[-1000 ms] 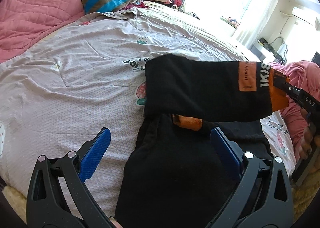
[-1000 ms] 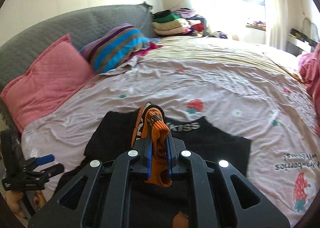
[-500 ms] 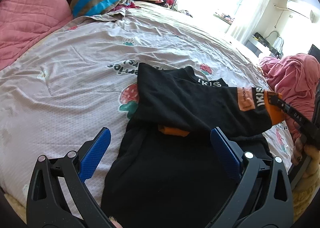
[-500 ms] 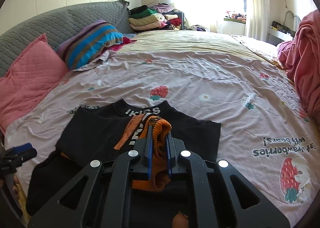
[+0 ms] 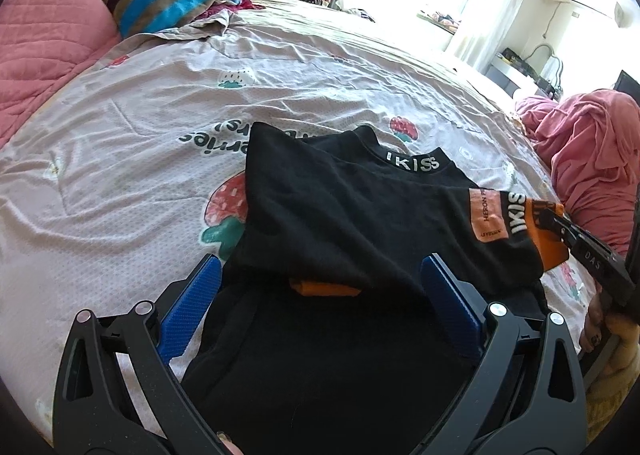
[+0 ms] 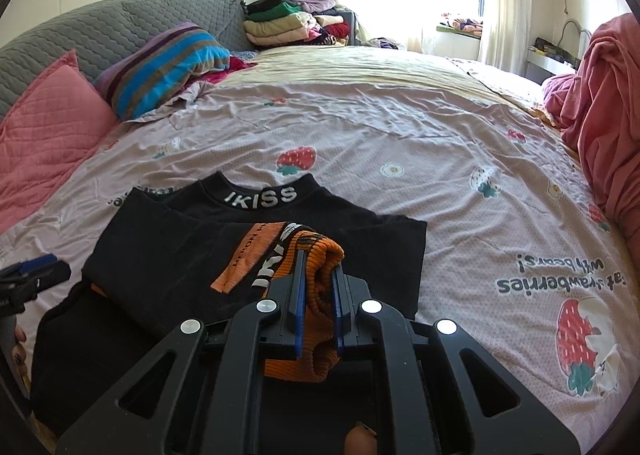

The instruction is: Fold small clothes

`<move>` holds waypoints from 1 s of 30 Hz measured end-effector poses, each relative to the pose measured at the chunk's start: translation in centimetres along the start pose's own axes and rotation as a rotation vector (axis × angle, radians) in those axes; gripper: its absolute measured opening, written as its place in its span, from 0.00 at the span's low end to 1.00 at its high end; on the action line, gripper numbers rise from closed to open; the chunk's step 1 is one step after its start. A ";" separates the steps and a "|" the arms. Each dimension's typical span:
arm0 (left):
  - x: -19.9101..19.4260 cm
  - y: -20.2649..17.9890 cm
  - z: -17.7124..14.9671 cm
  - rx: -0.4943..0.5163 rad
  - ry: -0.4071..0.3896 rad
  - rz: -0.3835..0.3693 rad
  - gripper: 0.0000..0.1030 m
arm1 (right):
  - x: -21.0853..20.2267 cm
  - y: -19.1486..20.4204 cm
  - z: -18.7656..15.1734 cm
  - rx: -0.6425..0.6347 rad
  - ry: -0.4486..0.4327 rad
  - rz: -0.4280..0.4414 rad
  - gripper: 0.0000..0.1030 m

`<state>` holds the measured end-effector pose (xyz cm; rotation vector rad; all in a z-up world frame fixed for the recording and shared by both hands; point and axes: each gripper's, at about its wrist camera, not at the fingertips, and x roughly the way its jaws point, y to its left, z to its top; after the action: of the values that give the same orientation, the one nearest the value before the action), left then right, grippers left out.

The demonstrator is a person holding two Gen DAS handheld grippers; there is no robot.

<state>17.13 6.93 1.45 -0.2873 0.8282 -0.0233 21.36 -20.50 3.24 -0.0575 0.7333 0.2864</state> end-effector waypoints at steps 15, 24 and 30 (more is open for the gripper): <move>3.5 -0.7 1.8 0.042 0.057 -0.003 0.71 | 1.4 -0.4 -0.8 0.020 0.040 -0.028 0.15; 5.3 -0.5 0.7 0.057 0.117 0.002 0.67 | 1.2 0.7 -0.5 0.004 0.017 -0.046 0.22; 5.6 0.0 -0.1 0.062 0.124 0.001 0.67 | 2.6 3.6 -1.0 -0.072 0.071 0.025 0.29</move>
<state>20.90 6.12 -2.68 -0.2282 0.9489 -0.0662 21.53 -16.58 0.96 -0.1269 0.7947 0.3359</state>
